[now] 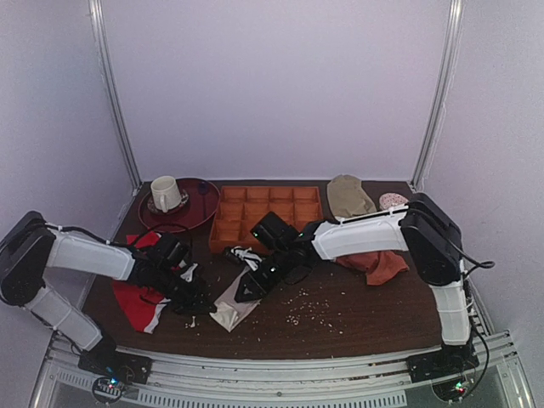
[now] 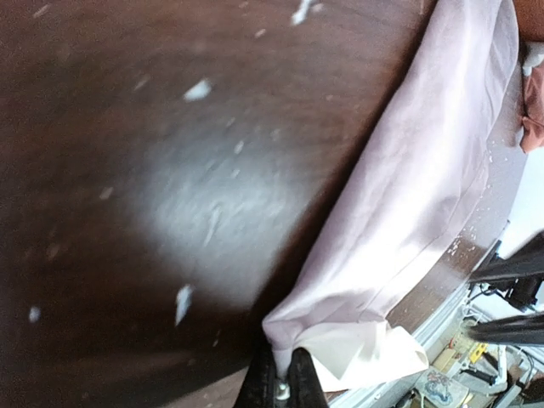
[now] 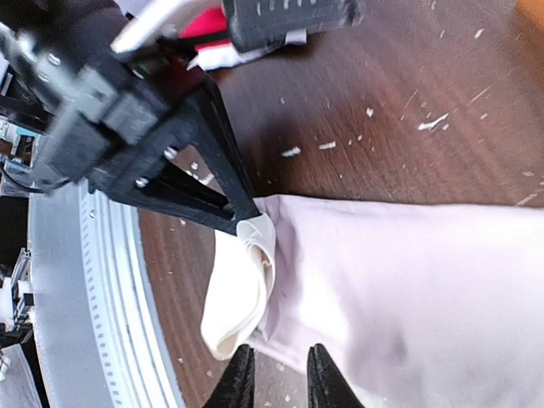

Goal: Roll the underwear
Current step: Roll the underwear at the center of the board.

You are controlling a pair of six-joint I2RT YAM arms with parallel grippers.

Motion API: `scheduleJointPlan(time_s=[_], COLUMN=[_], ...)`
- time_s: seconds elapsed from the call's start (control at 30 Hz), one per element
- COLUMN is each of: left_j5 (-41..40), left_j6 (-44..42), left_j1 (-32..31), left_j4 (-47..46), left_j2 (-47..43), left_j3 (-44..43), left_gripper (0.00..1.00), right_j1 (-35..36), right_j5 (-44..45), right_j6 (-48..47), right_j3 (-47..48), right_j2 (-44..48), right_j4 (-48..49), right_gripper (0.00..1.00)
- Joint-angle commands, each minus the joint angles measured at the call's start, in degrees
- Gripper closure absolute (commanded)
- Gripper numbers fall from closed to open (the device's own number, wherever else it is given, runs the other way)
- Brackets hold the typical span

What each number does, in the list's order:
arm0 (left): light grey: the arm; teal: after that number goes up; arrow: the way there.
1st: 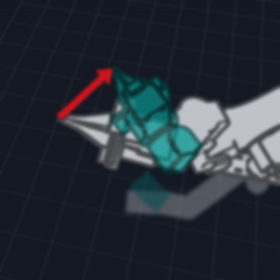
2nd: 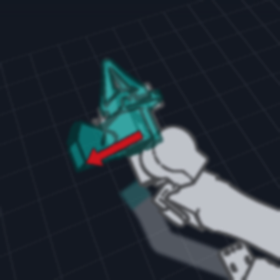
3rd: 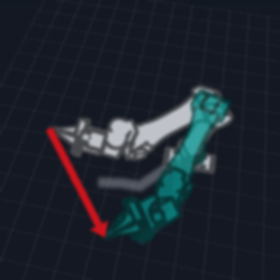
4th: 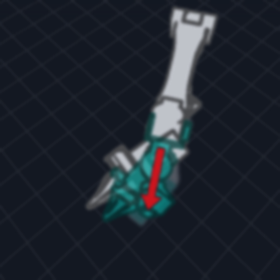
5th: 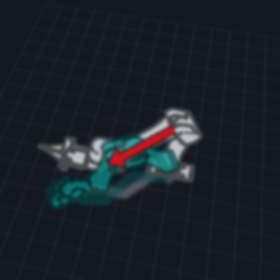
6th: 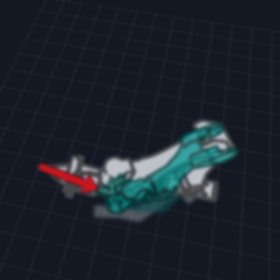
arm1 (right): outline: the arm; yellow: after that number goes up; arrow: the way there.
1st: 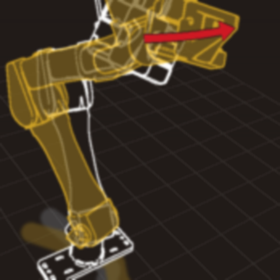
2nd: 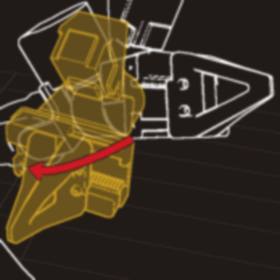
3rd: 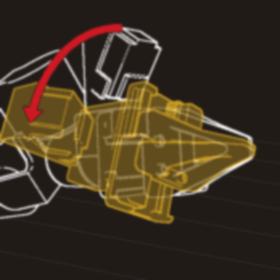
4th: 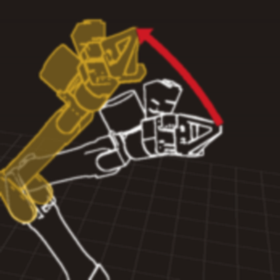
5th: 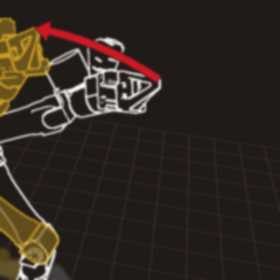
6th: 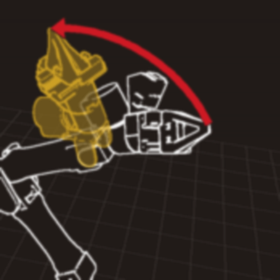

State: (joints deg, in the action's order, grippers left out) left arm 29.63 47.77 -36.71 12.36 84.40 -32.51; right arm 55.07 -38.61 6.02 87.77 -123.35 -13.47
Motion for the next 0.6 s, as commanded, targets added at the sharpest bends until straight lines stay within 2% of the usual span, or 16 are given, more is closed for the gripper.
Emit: scheduleJointPlan(time_s=[0.0,0.2,0.37,0.47,0.57], left_j5=[-5.8,-11.5,-15.3,-17.9,-19.1], left_j6=[6.8,18.6,28.1,32.0,36.2], left_j1=[-3.4,-11.1,-15.6,-17.8,-19.7], left_j4=[3.5,3.7,3.4,3.2,0.2], left_j2=[-4.7,-6.9,-8.6,-8.9,-8.8], left_j3=[1.1,1.3,1.7,1.8,2.8], left_gripper=[1.0,1.0,1.0,1.0,1.0], right_j1=[-0.1,4.5,12.6,18.6,23.3], right_j5=[5.2,16.7,35.8,45.6,51.3], right_j6=[2.5,0.9,-3.8,-8.3,-15.7], right_j3=[-5.8,-16.9,-25.7,-31.1,-36.9], right_j2=[8.6,18.5,24.4,25.1,24.8], right_j4=[5.7,10.8,15.4,23.4,33.2], right_gripper=[0.79,0.81,0.8,0.8,0.78])
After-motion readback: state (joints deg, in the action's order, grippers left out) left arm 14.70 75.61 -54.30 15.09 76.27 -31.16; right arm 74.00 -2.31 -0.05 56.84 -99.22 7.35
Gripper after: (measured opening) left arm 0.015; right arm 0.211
